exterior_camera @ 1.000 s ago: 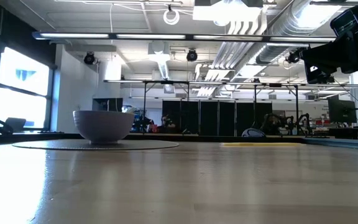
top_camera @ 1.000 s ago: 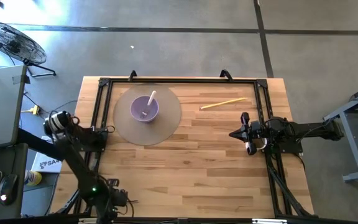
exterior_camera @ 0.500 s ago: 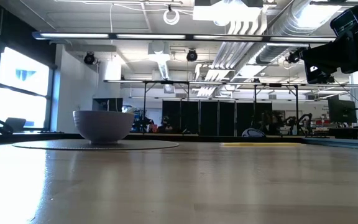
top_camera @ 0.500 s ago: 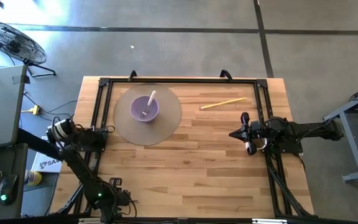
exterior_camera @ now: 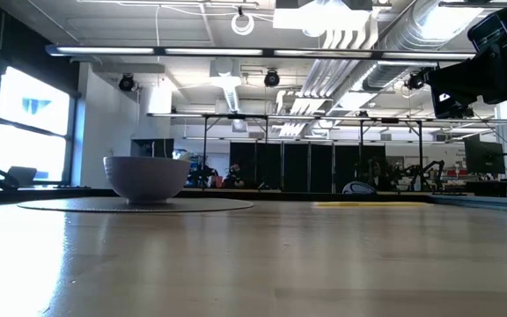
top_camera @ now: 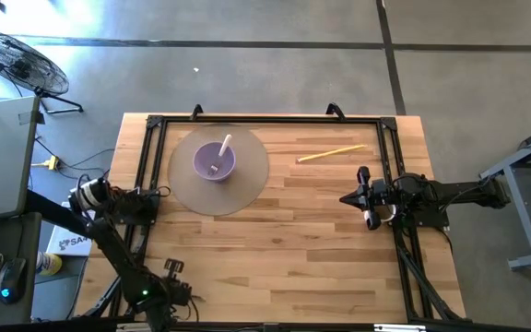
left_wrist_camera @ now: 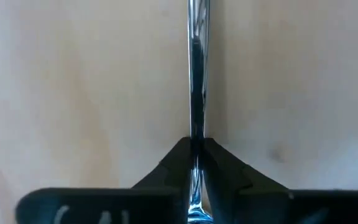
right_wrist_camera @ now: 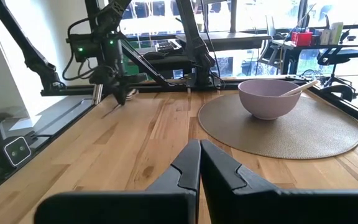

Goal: Pick & Place Utensil
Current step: Put the silver spoon into the violet bowl on the brown mat

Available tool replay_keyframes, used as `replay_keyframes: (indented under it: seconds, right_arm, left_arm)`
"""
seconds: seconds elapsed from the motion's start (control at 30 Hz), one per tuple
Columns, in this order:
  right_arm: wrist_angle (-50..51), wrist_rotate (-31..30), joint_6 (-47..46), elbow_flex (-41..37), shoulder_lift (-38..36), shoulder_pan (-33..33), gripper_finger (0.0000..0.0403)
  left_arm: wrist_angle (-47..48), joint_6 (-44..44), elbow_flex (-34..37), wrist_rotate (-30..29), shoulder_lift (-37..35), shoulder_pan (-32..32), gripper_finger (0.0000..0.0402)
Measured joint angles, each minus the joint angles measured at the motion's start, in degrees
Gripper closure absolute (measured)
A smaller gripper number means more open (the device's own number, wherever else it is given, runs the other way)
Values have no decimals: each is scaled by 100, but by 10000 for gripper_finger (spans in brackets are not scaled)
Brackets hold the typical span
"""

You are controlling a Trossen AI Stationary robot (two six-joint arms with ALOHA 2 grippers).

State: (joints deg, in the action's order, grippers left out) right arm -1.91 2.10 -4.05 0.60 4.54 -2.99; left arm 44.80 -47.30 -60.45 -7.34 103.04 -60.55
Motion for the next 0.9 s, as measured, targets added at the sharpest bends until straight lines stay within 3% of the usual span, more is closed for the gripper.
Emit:
replay_keyframes:
  seconds: [0.13, 0.47, 0.9]
  right_arm:
    - [0, 1, 0, 0, -2, -1, 398]
    - [0, -10, 0, 0, 0, -1, 398]
    - [0, -17, 0, 0, 0, 1, 398]
  left_arm:
    - [29, 494, 9, -503, 7, 28, 351]
    - [-51, 1606, 42, -1949, -8, 504, 396]
    - [-595, 2920, 26, -2354, -37, 1441, 400]
